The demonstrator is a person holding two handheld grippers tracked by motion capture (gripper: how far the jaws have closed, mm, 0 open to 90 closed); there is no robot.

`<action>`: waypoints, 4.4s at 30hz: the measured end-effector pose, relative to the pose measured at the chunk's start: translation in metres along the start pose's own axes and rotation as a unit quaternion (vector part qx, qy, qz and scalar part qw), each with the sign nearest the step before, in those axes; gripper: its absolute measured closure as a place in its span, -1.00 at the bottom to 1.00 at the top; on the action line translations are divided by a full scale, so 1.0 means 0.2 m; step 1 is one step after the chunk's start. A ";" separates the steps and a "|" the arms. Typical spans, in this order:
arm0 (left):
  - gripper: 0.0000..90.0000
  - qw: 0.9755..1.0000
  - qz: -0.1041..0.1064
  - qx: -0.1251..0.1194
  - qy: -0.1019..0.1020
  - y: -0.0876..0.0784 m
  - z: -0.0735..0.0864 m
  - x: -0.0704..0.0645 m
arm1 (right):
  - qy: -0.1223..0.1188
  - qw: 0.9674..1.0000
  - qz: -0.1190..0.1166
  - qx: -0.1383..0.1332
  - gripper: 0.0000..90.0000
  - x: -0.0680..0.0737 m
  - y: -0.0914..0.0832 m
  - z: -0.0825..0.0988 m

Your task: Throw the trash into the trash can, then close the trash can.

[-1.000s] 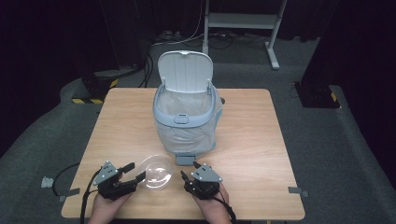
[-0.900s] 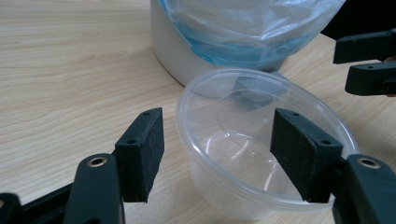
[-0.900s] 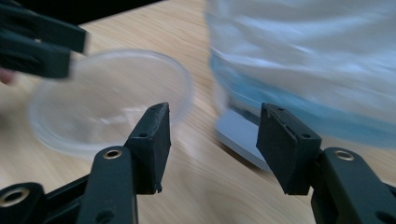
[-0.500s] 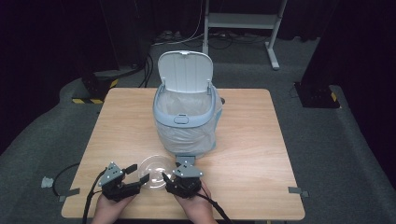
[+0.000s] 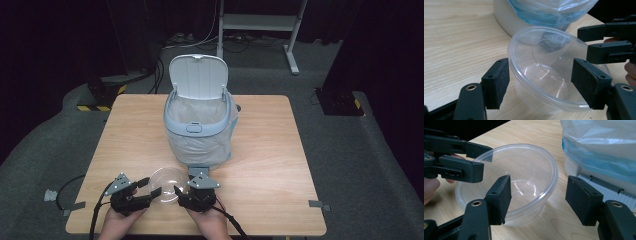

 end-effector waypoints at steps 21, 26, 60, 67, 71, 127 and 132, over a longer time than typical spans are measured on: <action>-0.37 0.999 0.038 0.005 -0.024 0.02 0.01 0.02 | 0.044 0.998 -0.053 -0.001 -0.33 0.00 0.03 0.03; -0.30 0.999 0.037 0.002 -0.023 0.01 0.01 0.01 | 0.051 0.997 -0.056 0.002 -0.30 -0.01 0.03 0.03; 0.62 0.998 -0.030 -0.035 0.040 -0.11 0.02 0.06 | -0.017 0.999 -0.025 -0.023 0.73 0.03 0.01 0.02; 0.62 0.996 -0.043 -0.060 0.043 -0.16 0.01 0.07 | -0.039 0.998 -0.026 -0.036 0.72 0.07 0.03 -0.02; 0.62 0.994 -0.055 -0.072 0.054 -0.18 -0.01 0.06 | -0.045 0.998 -0.026 -0.044 0.72 0.07 0.04 -0.05; 0.62 0.961 -0.099 -0.233 0.107 -0.56 -0.60 -0.07 | -0.139 0.968 -0.020 -0.210 0.68 0.21 -0.22 -0.73; 0.62 0.958 -0.092 -0.246 0.111 -0.56 -0.67 -0.09 | -0.146 0.964 -0.013 -0.221 0.68 0.21 -0.26 -0.79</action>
Point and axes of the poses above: each handheld gripper's, and its own axes: y roughly forward along the jaws, z roughly out of its underside, x roughly to its left, the point moved 3 cm from there along y, roughly forward along the jaws, and after that the axes turned 2 degrees about -z, right-handed, at the moved point
